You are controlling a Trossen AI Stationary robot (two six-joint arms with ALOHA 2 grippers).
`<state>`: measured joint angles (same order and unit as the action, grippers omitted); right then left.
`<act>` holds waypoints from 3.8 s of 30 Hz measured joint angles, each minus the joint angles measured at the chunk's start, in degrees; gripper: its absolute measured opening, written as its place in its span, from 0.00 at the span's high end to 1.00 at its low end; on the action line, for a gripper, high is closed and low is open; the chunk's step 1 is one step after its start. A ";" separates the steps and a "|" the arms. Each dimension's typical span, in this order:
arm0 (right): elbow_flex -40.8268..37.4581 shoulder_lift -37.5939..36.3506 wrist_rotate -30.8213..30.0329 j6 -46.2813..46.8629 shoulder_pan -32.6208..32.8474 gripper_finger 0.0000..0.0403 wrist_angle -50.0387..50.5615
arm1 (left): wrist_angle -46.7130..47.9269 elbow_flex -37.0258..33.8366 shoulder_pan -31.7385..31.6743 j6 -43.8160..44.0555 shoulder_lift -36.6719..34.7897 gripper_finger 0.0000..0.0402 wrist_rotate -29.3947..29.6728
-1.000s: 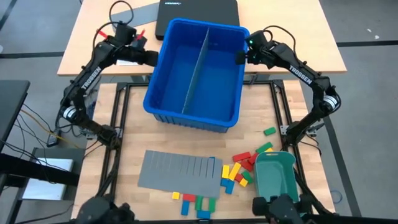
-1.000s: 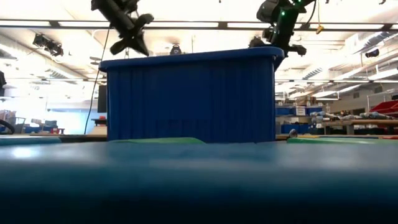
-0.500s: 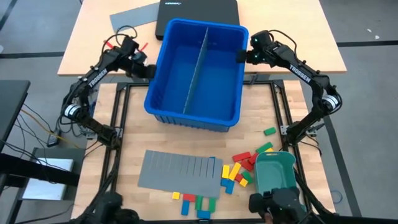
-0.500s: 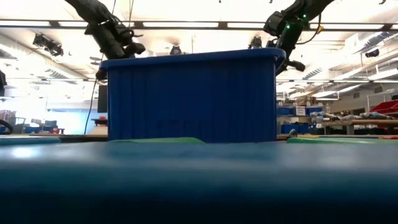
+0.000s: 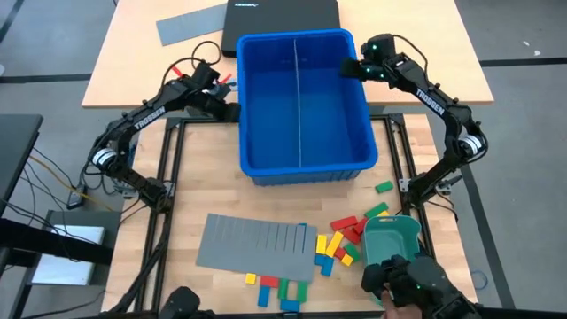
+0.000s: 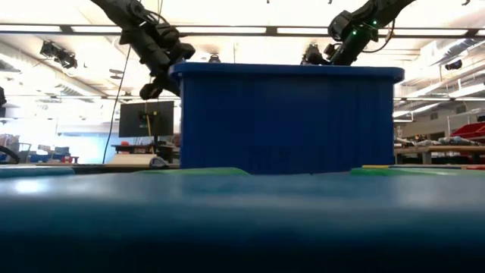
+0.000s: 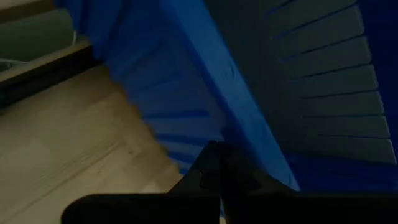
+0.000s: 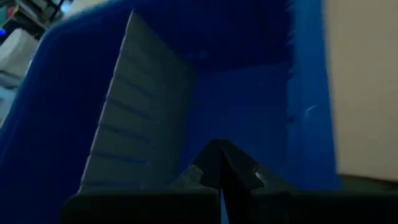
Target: Sort Items/Unsort Items
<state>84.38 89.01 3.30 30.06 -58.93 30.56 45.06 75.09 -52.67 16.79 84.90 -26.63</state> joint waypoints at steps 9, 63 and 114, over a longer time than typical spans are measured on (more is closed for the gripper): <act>7.78 -0.11 1.50 -5.04 1.16 0.99 4.40 | -0.08 4.80 -0.59 -0.58 -3.76 1.00 0.52; -25.31 -1.17 2.97 42.20 76.43 0.85 -7.02 | 13.61 14.58 1.54 0.12 -33.97 1.00 -20.16; -42.28 11.15 0.36 44.84 74.68 0.93 -50.22 | 14.09 14.58 1.54 4.60 -33.95 1.00 -19.46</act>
<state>42.11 100.16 3.66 74.90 15.75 -19.66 59.16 89.67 -51.13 21.39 50.95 -46.09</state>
